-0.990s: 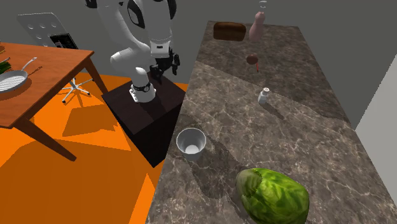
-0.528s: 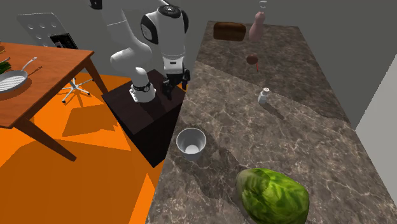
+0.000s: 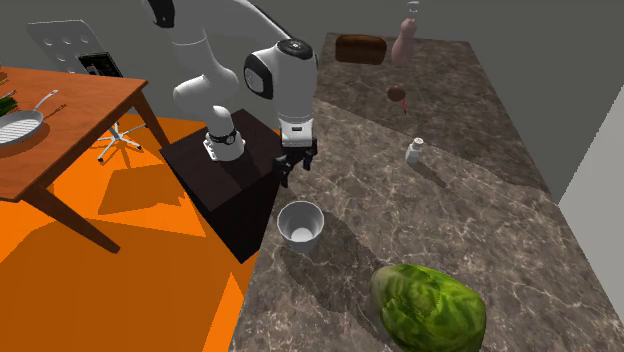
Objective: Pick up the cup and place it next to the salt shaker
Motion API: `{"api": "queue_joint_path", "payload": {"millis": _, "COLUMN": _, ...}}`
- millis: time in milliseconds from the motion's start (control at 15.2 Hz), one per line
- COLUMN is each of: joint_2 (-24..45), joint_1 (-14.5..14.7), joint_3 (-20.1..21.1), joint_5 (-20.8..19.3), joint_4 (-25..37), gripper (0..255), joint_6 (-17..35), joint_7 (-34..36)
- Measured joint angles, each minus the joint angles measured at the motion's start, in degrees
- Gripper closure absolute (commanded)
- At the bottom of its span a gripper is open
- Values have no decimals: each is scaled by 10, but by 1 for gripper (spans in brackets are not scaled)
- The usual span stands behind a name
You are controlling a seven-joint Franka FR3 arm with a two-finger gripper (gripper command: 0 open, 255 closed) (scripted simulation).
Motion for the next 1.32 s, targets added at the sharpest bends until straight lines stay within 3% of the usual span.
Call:
{"api": "queue_joint_path", "payload": {"millis": 462, "joint_2": 130, "joint_1": 0, "joint_3": -3, "joint_5": -36, "joint_4": 128, "gripper": 0, "joint_6": 26, "joint_7": 9}}
{"api": "queue_joint_path", "payload": {"millis": 924, "joint_2": 158, "joint_1": -2, "joint_3": -6, "joint_5": -42, "joint_4": 115, "gripper": 0, "joint_6": 69, "joint_7": 13}}
{"api": "queue_joint_path", "payload": {"millis": 1320, "joint_2": 160, "joint_1": -2, "joint_3": -7, "joint_5": -42, "joint_4": 111, "gripper": 0, "joint_6": 75, "joint_7": 14}}
